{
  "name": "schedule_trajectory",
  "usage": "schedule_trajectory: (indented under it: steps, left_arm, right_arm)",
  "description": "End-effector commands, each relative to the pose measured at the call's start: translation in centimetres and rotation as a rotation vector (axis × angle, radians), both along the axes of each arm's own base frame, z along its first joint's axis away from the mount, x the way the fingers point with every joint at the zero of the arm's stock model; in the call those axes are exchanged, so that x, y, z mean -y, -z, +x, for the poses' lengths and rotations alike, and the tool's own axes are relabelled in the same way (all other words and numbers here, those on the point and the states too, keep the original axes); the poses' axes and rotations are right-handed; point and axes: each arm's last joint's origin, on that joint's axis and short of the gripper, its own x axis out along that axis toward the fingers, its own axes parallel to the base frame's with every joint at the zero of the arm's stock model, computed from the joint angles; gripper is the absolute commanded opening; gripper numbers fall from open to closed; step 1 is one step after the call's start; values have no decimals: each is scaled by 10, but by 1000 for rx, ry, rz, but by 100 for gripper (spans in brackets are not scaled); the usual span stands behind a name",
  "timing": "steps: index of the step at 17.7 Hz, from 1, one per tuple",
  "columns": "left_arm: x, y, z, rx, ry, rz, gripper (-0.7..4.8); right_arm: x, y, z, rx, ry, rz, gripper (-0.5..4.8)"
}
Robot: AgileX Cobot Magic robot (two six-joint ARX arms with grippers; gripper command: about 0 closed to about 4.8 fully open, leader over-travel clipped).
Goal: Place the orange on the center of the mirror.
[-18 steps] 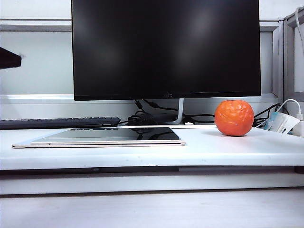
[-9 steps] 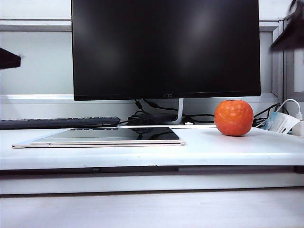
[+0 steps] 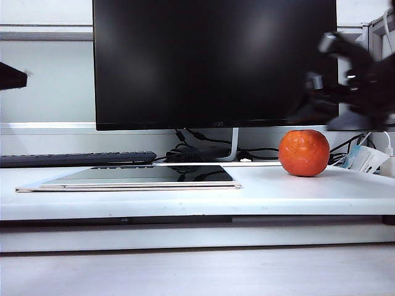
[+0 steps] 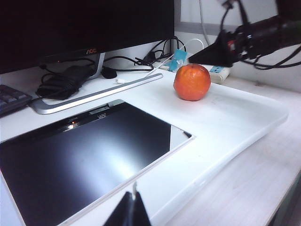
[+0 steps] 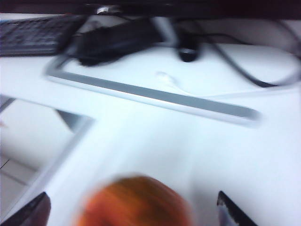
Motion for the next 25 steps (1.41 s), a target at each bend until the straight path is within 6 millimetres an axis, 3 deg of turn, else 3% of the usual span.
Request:
schedule_trajectory:
  steps: [1, 9, 10, 11, 12, 15, 17, 19, 21, 25]
  left_arm:
    - [0, -1, 0, 10, 0, -4, -5]
    - [0, -1, 0, 10, 0, -4, -5]
    - [0, -1, 0, 9, 1, -4, -5]
    - [0, -1, 0, 10, 1, -4, -5]
    - [0, -1, 0, 9, 0, -4, -5]
    - [-2, -1, 2, 10, -31, -4, -5]
    - [-10, -1, 8, 10, -132, -4, -5]
    - [-21, -1, 16, 10, -272, -3, -5]
    - [-29, -1, 20, 10, -363, -2, -5]
    - [-42, -1, 24, 10, -510, -2, -5]
  right_arm:
    - [-11, 2, 3, 18, -20, -41, 479]
    - [-20, 25, 8, -51, -8, -113, 479]
    - [-20, 24, 8, -37, -8, -110, 347]
    - [-20, 23, 9, -30, -8, -108, 294]
    - [-21, 20, 10, -8, -8, -100, 264]
    - [-26, 11, 10, 8, -69, 47, 264]
    - [-48, 7, 5, 12, -191, 82, 264]
    - [-88, -2, -5, 59, -288, 60, 264]
    - [-114, -9, -8, 86, -286, 53, 260]
    - [-152, -8, 19, 54, -335, 58, 261]
